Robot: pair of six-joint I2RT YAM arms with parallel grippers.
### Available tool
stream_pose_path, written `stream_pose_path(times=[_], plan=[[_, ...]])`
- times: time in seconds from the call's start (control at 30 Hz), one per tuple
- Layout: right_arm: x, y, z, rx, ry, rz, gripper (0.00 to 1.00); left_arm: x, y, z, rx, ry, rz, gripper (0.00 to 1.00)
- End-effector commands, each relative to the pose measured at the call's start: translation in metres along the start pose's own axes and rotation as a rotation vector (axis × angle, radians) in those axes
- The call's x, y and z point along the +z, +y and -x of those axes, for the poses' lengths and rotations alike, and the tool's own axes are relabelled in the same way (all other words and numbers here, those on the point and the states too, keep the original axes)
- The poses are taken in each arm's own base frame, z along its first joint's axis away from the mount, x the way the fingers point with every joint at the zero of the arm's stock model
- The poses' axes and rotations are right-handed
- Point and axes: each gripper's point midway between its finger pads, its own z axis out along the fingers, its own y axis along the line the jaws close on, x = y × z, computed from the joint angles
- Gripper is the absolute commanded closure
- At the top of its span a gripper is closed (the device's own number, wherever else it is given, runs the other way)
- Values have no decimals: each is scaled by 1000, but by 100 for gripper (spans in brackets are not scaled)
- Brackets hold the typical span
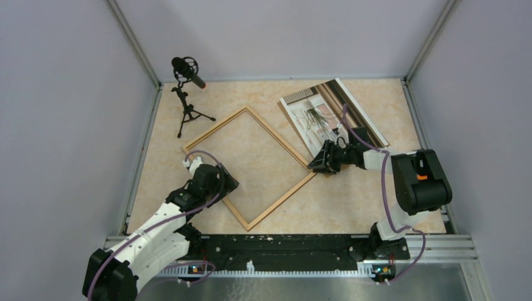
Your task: Put the photo into the frame
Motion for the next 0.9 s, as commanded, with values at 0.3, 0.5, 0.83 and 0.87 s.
stream_pose_path(times=[0.3,0.5,0.83,0.87], plan=[[-3,-13,17,-42,-59,-74,55,-2,-16,6,-14,-13,-59,2],[4,-16,-2,-34,-7,-69,55,-2,-17,6,-17,-12,-58,2],[11,4,-7,-31,25,31,55,-1,-19,3,-21,3,-65,2],[11,5,-9,-32,30,33,55,-1,-19,4,-22,3,-67,2]])
